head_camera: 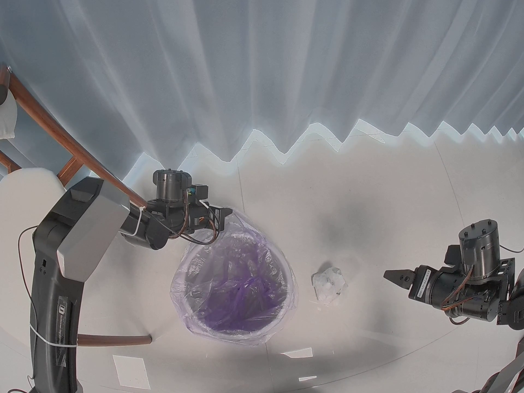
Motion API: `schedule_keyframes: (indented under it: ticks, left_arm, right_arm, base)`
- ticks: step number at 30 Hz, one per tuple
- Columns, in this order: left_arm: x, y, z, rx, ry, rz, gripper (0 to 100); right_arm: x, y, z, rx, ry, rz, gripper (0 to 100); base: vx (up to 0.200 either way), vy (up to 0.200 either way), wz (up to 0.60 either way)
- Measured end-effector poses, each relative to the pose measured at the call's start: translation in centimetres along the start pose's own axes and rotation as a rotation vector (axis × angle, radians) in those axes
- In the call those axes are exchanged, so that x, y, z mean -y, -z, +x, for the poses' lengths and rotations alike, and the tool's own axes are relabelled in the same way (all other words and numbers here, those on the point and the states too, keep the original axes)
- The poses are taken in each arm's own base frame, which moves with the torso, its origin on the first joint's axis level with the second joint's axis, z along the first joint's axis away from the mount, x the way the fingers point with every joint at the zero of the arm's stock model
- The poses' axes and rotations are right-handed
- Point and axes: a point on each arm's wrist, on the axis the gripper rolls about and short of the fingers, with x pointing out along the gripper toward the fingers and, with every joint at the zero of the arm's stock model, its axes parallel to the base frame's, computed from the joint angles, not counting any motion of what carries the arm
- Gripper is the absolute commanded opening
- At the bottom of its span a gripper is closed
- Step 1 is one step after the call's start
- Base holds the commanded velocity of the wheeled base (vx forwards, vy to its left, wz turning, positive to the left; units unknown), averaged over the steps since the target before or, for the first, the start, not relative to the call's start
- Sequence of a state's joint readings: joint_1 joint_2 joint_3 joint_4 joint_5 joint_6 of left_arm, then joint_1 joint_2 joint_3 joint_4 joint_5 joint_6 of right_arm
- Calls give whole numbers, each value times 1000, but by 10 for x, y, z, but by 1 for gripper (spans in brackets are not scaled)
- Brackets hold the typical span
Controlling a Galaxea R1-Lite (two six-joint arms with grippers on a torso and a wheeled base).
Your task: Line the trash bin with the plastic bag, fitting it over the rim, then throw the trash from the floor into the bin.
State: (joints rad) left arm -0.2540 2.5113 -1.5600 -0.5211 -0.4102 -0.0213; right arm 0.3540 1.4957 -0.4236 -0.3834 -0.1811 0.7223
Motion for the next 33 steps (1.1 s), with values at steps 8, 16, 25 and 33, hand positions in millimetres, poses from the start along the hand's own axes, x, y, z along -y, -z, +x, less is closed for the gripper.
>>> schedule_keyframes:
  ticks: [8, 16, 25, 33]
  left_arm:
    - [-1, -13, 3, 31, 0, -45, 100]
    - [0, -16, -2, 1, -1, -95, 100]
    - [8, -39, -24, 4, 2, -149, 100]
    - [36, -59, -77, -37, 10, -168, 100]
  right_arm:
    - [1, 1, 0, -4, 4, -3, 100]
    - [1, 2, 0, -7, 6, -3, 100]
    - [1, 0, 2, -6, 3, 20, 100]
    - [-8, -5, 16, -32, -35, 26, 100]
  base:
    - [0, 0, 0]
    - [0, 0, 0]
    - [0, 0, 0]
    - [0, 0, 0]
